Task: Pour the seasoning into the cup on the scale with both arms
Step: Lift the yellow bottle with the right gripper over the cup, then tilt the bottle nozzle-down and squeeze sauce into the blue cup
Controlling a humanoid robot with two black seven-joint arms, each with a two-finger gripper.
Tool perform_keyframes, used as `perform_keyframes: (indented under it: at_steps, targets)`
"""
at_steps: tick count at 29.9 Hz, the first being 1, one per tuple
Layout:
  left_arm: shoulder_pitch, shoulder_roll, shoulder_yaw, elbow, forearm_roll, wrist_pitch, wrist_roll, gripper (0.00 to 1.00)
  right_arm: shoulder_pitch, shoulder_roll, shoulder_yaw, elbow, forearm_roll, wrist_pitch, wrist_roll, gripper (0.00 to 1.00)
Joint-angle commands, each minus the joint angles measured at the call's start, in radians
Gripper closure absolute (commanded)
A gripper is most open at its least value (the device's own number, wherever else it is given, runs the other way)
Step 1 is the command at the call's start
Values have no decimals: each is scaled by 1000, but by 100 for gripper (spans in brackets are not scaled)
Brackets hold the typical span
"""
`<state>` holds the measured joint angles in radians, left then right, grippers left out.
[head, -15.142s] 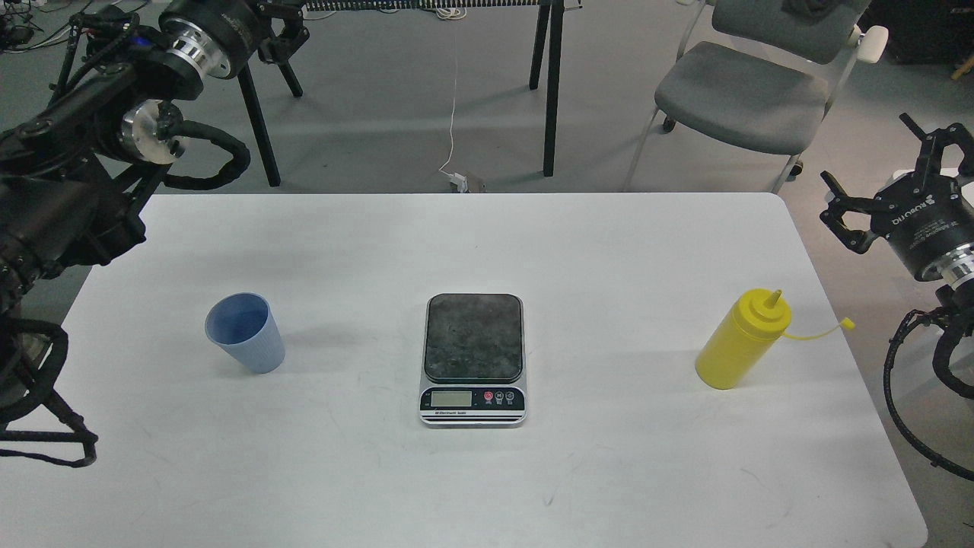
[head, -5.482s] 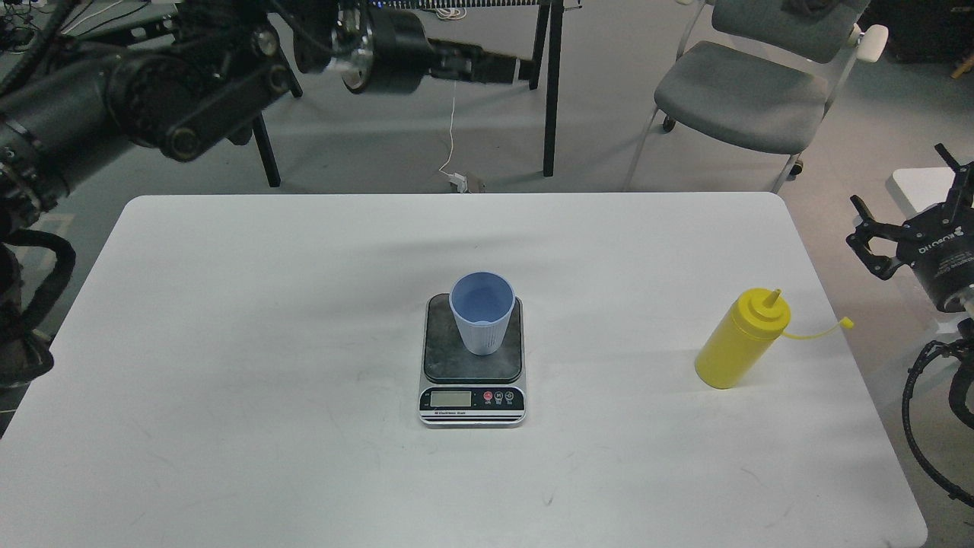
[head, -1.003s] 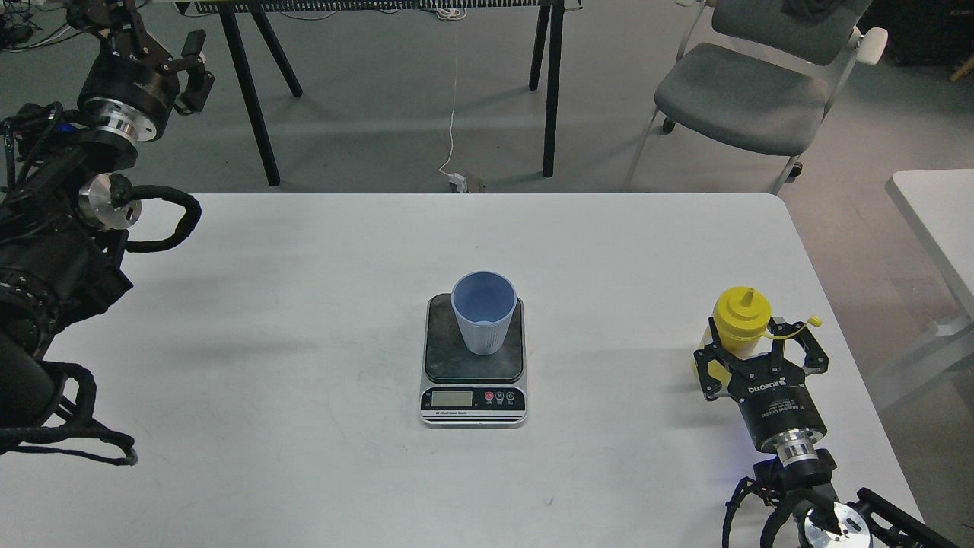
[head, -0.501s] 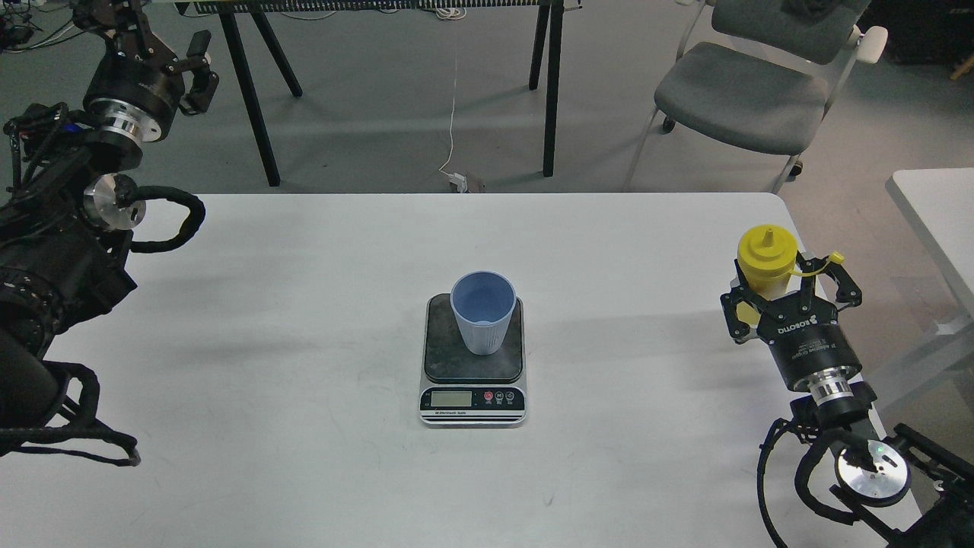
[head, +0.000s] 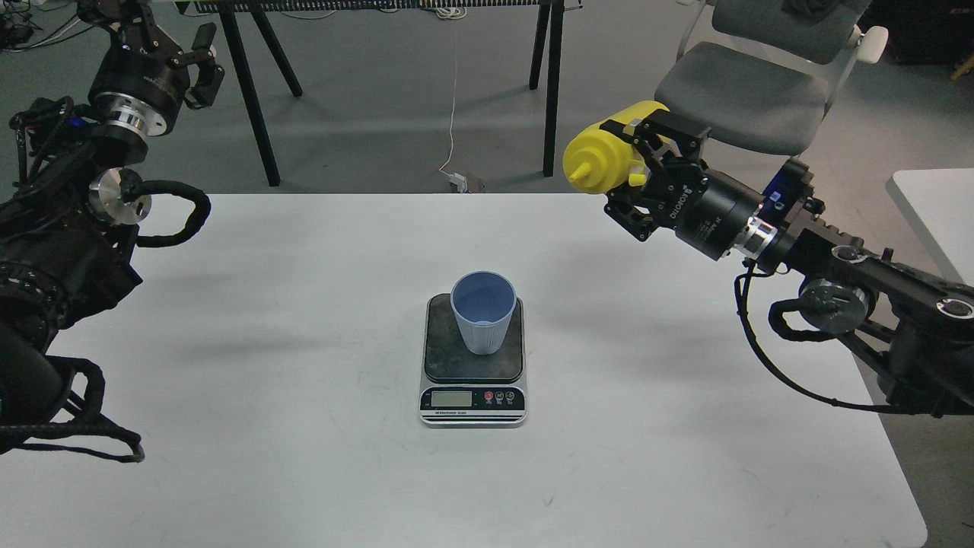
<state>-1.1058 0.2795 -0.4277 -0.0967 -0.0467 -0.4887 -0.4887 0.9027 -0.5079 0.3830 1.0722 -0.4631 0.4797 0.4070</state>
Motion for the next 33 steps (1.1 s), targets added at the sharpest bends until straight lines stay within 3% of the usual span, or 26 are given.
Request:
perform_keyframes:
  at_steps: [1, 5, 9, 16, 27, 33]
  targets:
    - [1, 3, -2, 0, -2, 0, 0, 8, 106, 5, -90, -1, -228, -77, -8, 83]
    - [0, 3, -2, 0, -2, 0, 0, 8, 168, 20, -136, 9, -475, -170, -49, 83]
    - [0, 1, -2, -1, -2, 0, 0, 8, 226, 63, -180, 0, -655, -222, -54, 85]
    - [-3, -16, -2, -1, -2, 0, 0, 8, 291, 130, -285, 11, -769, -314, -53, 87]
    - [-6, -22, -2, -1, -2, 0, 0, 8, 303, 204, -357, -1, -824, -339, -54, 87]
    - [-5, -22, 0, -1, -2, 0, 0, 8, 302, 236, -385, -72, -943, -411, -51, 87]
